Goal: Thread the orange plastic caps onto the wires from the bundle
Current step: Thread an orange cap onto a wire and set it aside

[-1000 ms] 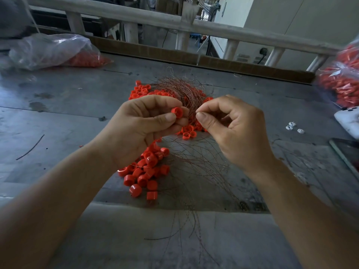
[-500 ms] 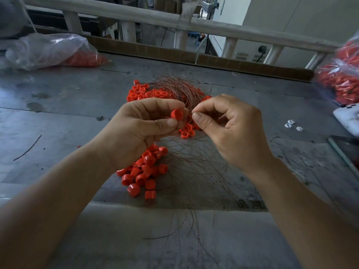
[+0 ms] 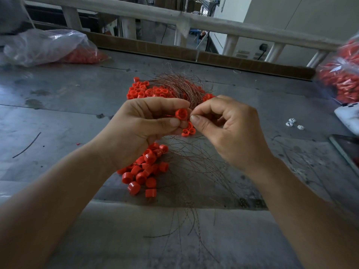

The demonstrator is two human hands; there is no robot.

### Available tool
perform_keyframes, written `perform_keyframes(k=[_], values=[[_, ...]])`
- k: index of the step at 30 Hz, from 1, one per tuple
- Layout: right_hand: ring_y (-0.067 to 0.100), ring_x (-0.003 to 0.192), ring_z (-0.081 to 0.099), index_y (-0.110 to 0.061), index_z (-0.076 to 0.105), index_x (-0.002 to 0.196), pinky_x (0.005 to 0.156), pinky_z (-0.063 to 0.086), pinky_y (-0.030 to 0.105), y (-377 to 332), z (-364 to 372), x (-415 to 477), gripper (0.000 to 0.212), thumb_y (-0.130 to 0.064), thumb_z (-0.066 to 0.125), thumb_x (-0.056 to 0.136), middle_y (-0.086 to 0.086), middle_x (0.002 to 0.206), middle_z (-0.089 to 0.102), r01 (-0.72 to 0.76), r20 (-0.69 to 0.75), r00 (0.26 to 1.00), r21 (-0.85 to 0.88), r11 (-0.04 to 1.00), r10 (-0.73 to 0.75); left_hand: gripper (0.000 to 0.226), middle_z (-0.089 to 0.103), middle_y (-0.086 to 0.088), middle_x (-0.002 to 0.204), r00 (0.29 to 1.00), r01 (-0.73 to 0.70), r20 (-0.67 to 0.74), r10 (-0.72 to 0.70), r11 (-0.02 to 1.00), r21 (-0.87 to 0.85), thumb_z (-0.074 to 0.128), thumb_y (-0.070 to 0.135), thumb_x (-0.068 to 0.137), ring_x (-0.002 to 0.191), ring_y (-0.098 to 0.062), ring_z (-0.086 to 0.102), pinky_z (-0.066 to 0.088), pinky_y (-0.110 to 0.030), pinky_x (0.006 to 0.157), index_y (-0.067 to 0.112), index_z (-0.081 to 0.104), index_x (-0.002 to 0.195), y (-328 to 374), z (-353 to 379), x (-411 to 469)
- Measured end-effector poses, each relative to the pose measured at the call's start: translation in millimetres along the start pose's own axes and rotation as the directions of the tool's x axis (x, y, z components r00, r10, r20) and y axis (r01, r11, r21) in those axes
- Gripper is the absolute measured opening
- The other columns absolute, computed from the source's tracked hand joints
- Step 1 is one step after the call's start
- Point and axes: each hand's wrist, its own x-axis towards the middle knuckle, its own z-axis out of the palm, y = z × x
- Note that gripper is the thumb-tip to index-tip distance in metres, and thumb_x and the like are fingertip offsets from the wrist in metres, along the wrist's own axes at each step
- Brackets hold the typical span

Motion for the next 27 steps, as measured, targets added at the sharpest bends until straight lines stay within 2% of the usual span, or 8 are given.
perform_keyframes(k=[8,20,27], values=[[0.003,0.064,0.053,-0.013,0.068,0.078,0.06,0.04,0.009,-0.4,0.2,0.0,0.004,-0.01,0.066,0.081,-0.007,0.07,0.059,-0.011,0.027,1.0,-0.011,1.0,0.011,0.028,0.073,-0.006,0.081,1.0,0.014,0.001,-0.014,0.999,-0.048,0.053,-0.001,0.068,0.071,-0.012,0.07,0.055,-0.019,0.063,0.008,0.073,0.085,0.0,-1.2,-0.3],[0.001,0.066,0.052,-0.012,0.067,0.077,0.06,0.039,0.009,-1.6,0.0,-1.0,0.006,-0.009,0.066,0.081,-0.013,0.069,0.056,-0.024,0.06,0.998,0.007,1.0,0.024,0.029,0.073,-0.006,0.078,1.0,0.006,-0.001,-0.006,1.0,0.014,0.053,-0.001,0.067,0.071,-0.012,0.07,0.055,-0.018,0.062,0.009,0.07,0.09,-0.7,-1.9,-1.5],[-0.003,0.063,0.055,-0.019,0.063,0.078,0.056,0.039,0.007,-1.8,-2.8,0.2,0.02,0.0,0.06,0.083,-0.01,0.072,0.059,-0.083,0.121,0.99,0.094,0.992,0.072,0.029,0.073,-0.005,0.074,1.0,-0.003,-0.018,0.003,1.0,0.021,0.054,0.0,0.066,0.067,-0.011,0.069,0.054,-0.017,0.06,0.01,0.071,0.087,-0.2,0.3,-1.7]])
